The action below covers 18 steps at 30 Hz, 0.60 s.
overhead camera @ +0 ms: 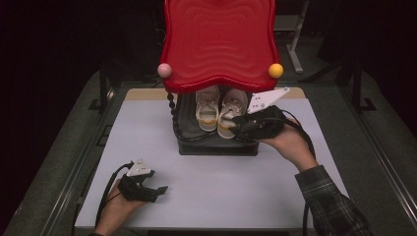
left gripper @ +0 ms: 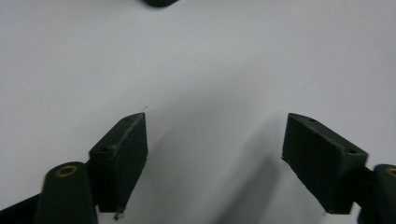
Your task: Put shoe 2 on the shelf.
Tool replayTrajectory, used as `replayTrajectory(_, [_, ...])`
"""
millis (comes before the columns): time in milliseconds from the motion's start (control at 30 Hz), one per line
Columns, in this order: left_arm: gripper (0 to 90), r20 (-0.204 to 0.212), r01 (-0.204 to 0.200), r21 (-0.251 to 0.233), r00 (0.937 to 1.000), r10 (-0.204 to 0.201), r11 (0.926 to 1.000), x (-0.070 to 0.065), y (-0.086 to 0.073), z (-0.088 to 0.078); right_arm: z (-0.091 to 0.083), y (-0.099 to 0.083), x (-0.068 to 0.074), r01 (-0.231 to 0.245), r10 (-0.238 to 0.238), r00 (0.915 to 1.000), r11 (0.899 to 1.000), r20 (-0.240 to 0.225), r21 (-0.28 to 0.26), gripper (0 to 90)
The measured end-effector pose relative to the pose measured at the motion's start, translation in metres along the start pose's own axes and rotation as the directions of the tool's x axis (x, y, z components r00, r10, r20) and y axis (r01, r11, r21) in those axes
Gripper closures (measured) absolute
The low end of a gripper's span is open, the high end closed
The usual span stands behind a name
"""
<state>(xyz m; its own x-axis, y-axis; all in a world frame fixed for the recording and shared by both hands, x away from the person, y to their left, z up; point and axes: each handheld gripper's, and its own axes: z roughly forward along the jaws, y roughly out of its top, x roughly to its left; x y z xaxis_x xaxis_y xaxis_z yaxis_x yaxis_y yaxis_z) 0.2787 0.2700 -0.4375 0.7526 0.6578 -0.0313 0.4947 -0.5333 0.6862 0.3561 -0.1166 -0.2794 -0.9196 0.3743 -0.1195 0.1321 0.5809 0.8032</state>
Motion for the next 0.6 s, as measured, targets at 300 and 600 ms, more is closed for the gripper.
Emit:
replayTrajectory(300, [63.2, 0.105, -0.099, -0.111, 0.9883, 0.110, 0.9889, -0.028, 0.061, -0.002, -0.016, -0.030, 0.007, -0.093, 0.093, 0.9957, 0.996, 0.003, -0.005, 78.2])
replayTrajectory(600, [89.9, 0.158, -0.149, -0.161, 0.9719, 0.174, 0.9757, -0.041, 0.122, 0.015, 0.000, -0.061, 0.006, -0.185, 0.185, 0.9825, 0.983, 0.024, -0.011, 89.3])
